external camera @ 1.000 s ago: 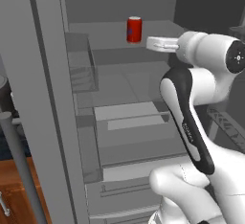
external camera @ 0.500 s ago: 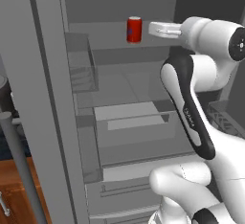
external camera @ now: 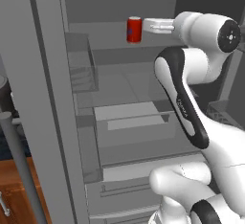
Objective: Open the fridge, grab two sodas, and place both sodas inside the bowl with ice on the dining counter.
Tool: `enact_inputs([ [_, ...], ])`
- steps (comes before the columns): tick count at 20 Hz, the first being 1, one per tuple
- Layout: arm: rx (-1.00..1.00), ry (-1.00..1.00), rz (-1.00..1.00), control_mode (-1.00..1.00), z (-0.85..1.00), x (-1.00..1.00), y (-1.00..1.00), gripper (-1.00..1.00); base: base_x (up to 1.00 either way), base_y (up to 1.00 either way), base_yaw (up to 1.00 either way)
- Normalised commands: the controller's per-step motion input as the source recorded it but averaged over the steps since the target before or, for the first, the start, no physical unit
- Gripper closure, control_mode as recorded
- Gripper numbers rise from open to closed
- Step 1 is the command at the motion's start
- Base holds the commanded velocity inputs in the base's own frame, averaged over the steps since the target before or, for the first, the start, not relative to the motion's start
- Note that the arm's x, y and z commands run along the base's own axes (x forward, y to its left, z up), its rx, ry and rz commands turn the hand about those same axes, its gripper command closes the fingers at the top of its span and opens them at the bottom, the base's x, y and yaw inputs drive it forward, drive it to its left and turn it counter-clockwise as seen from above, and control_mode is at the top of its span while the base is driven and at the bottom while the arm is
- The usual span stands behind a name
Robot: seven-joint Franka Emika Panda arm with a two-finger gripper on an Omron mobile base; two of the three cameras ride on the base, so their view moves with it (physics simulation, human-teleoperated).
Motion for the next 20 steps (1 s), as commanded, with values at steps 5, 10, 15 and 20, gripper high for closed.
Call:
enact_inputs([
  [5, 0.00, 0.00, 0.00, -1.00, 0.15, 0.48, 0.00, -1.00, 0.00, 0.00, 0.00],
  [10, -0.02, 0.00, 0.00, -1.00, -0.01, 0.37, 0.00, -1.00, 0.00, 0.00, 0.00],
  [15, -0.02, 0.00, 0.00, -1.00, -0.28, 0.25, 0.00, -1.00, 0.00, 0.00, 0.00],
  [20, 0.00, 0.00, 0.00, -1.00, -0.13, 0.28, 0.00, -1.00, 0.00, 0.00, 0.00],
])
